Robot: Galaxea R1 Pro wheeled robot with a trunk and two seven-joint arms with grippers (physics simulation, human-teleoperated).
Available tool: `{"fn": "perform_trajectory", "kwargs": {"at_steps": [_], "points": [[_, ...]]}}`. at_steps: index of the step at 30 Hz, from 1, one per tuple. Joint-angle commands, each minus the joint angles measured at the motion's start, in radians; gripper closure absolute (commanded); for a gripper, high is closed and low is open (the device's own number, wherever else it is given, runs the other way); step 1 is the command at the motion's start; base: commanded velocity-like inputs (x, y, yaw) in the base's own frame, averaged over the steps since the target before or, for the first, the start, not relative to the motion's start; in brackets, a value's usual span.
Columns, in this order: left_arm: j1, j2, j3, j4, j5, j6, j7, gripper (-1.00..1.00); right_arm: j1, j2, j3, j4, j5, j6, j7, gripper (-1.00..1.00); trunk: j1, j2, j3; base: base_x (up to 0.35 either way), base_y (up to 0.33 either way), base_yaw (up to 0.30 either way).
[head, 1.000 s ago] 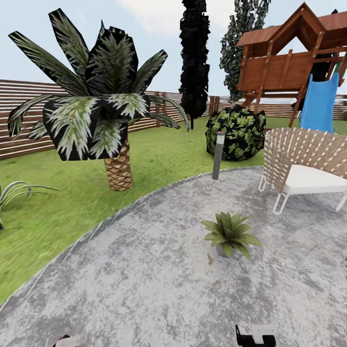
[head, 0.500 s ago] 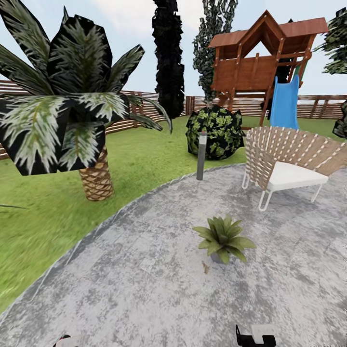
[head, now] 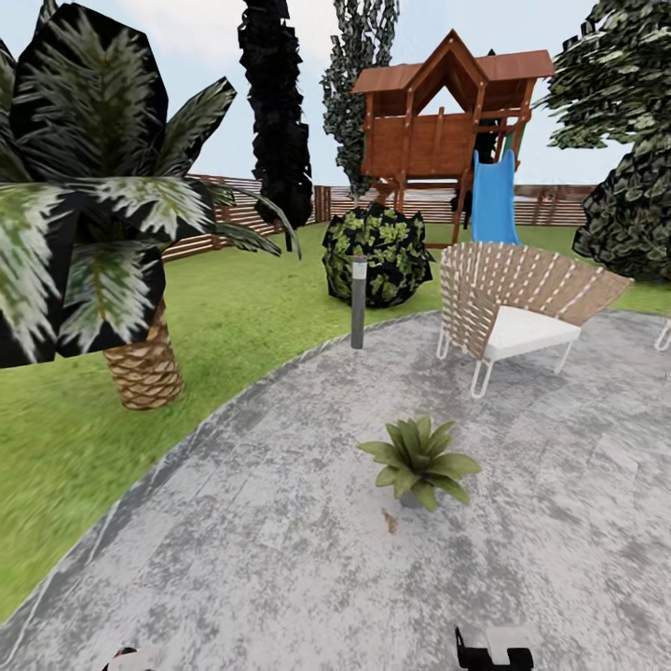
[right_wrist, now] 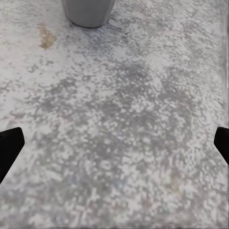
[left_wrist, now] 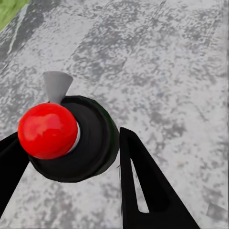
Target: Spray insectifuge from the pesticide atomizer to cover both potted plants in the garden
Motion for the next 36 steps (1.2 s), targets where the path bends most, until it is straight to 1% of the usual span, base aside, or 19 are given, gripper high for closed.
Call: {"fn": "perform_trajectory", "kwargs": {"at_steps": [1, 9, 13, 16, 20, 31, 36], "points": [[0.0, 0.0, -0.001, 0.0, 0.0, -0.003, 0.003, 1.0, -0.001, 0.001, -0.001, 0.001, 0.011, -0.001, -0.008, -1.0, 0.0, 0.0, -0.001, 0.028, 0.075, -0.3], [0.0, 0.001, -0.001, 0.0, -0.005, -0.003, 0.003, 1.0, -0.001, 0.003, -0.001, 0.001, 0.01, 0.0, -0.007, -1.0, 0.0, 0.0, -0.001, 0.005, 0.014, -0.3], [0.0, 0.003, -0.002, 0.0, -0.009, -0.003, 0.003, 1.0, -0.001, 0.016, -0.002, 0.001, 0.009, 0.0, -0.007, -1.0, 0.0, 0.0, -0.001, 0.0, 0.001, -0.3], [0.0, 0.007, -0.002, -0.001, -0.005, -0.003, 0.003, 1.0, -0.001, 0.021, -0.003, 0.001, 0.009, 0.0, -0.007, -1.0, 0.0, 0.0, -0.001, 0.0, 0.0, -0.3], [0.0, 0.001, -0.009, -0.006, -0.013, -0.001, 0.002, 1.0, -0.001, 0.022, -0.003, 0.0, 0.009, -0.001, -0.007, -1.0, 0.0, 0.0, -0.001, 0.0, 0.0, -0.3], [0.0, -0.003, -0.01, -0.001, -0.021, 0.0, -0.001, 1.0, -0.001, 0.022, -0.003, -0.002, 0.008, -0.001, -0.008, -1.0, 0.0, 0.0, -0.001, 0.0, 0.0, -0.3], [0.0, -0.002, -0.013, -0.001, -0.023, 0.0, -0.001, 1.0, -0.001, 0.022, -0.003, -0.002, 0.007, -0.001, -0.008, -1.0, 0.0, 0.0, -0.001, -0.192, 0.157, -0.3]]}}
